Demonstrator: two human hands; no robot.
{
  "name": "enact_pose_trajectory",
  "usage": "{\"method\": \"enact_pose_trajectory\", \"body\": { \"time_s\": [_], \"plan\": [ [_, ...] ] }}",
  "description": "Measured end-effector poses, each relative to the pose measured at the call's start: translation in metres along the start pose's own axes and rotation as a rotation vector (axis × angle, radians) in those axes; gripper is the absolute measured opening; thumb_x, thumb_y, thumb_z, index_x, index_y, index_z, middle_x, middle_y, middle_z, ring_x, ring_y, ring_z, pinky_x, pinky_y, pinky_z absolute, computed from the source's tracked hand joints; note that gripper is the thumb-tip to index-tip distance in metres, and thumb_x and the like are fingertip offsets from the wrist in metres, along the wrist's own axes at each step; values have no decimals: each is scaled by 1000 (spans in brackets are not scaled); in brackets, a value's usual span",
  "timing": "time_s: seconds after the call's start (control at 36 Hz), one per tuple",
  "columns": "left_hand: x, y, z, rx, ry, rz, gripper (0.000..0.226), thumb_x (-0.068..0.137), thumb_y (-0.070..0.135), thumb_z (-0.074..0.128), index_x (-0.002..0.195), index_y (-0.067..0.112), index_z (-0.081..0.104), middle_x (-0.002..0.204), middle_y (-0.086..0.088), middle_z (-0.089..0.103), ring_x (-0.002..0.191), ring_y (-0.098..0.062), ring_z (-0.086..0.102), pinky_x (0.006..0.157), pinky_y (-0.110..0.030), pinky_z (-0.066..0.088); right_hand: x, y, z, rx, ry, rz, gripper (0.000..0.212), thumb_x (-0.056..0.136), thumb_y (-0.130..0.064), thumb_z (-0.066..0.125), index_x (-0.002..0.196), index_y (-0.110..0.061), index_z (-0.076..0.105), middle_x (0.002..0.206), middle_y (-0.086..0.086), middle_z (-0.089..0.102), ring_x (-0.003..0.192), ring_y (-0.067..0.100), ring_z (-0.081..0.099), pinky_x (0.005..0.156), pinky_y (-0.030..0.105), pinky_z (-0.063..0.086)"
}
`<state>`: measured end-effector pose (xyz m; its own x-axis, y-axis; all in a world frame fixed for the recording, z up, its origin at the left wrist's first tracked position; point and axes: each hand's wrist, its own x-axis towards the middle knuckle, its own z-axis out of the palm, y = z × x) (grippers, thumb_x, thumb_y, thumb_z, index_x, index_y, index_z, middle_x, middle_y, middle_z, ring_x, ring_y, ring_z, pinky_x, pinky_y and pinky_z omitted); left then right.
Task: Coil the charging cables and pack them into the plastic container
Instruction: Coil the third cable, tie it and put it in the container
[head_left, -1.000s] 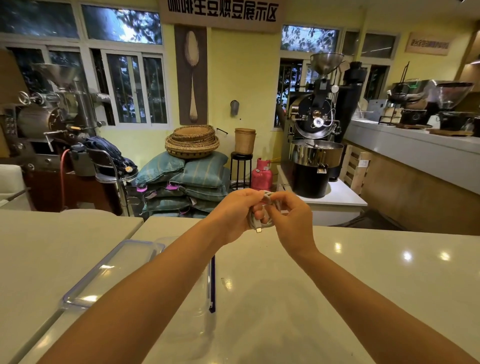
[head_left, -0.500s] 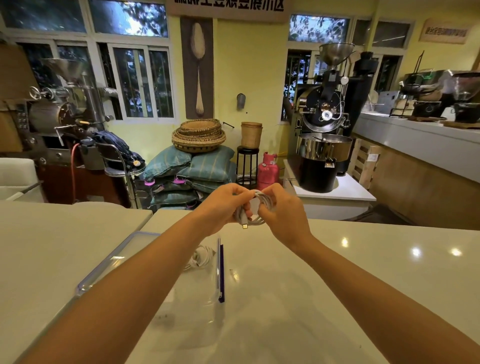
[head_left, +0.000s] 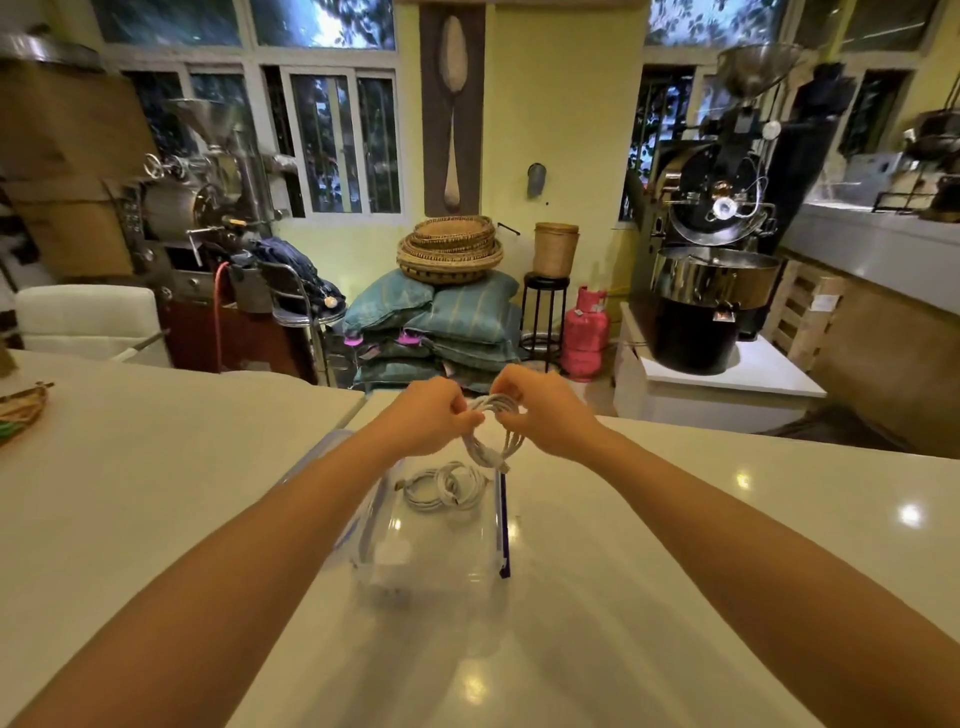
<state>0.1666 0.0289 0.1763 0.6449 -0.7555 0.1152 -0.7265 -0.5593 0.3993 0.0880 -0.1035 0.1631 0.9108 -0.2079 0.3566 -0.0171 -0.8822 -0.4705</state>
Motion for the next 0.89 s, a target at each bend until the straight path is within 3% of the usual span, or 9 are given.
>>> {"method": "enact_pose_trajectory", "body": {
  "time_s": [0.17,0.31,0.36,0.44,0.56,0.64,0.75,0.83,0.89],
  "plan": [
    [0,-35,25,149,-79,-141,26,88,31,52,70,12,52,55,3,44,52,-10,41,45,-23,28,13,-7,32,-66,-220,-37,20,80,-12,65,99,-7,61,103,13,67,94,27,59,78,35,47],
    [-4,-56,47,187,-174,-232,24,87,27,54,92,6,63,56,3,45,55,-12,45,55,-24,35,14,-9,61,-172,-355,-57,19,81,-12,63,99,-8,61,105,13,66,94,27,57,76,31,43],
    [-8,-59,54,186,-233,-255,27,87,27,54,95,3,63,66,-3,54,66,-17,48,63,-28,38,13,-8,70,-211,-421,-51,20,82,-12,63,102,-7,61,108,13,65,97,27,57,80,34,45],
    [-13,-60,62,197,-323,-257,30,87,27,53,102,3,62,103,-16,64,77,-25,56,68,-33,45,10,-8,80,-279,-512,-45,22,82,-12,62,104,-5,59,110,15,63,100,30,55,82,34,44],
    [-16,-59,77,332,-320,-225,31,88,34,50,109,12,58,116,-7,62,109,-25,53,95,-37,34,6,-9,90,-381,-598,-66,23,82,-7,58,105,-2,59,109,18,64,97,32,57,82,35,44],
    [-18,-58,85,406,-315,-204,28,89,33,47,106,14,58,114,-5,62,113,-23,50,100,-40,27,4,-9,96,-468,-648,-82,23,83,-7,57,106,-2,59,109,18,63,88,28,54,80,35,44],
    [-19,-58,88,417,-305,-187,24,90,29,44,103,16,59,111,-3,63,113,-23,49,102,-39,25,6,-9,100,-560,-674,-80,25,84,-8,57,107,-4,62,110,17,64,98,32,60,79,34,47],
    [-18,-58,91,403,-335,-191,25,92,29,40,70,21,50,76,4,55,112,-23,52,105,-40,23,6,-9,102,-610,-666,-61,23,84,-10,57,106,-6,63,108,16,64,95,31,62,76,35,50],
    [-18,-56,91,413,-362,-197,32,93,30,39,62,22,43,71,2,52,111,-24,53,106,-41,22,6,-9,105,-637,-647,-57,21,85,-12,55,103,-6,63,108,16,64,93,30,63,73,34,49]
  ]
}}
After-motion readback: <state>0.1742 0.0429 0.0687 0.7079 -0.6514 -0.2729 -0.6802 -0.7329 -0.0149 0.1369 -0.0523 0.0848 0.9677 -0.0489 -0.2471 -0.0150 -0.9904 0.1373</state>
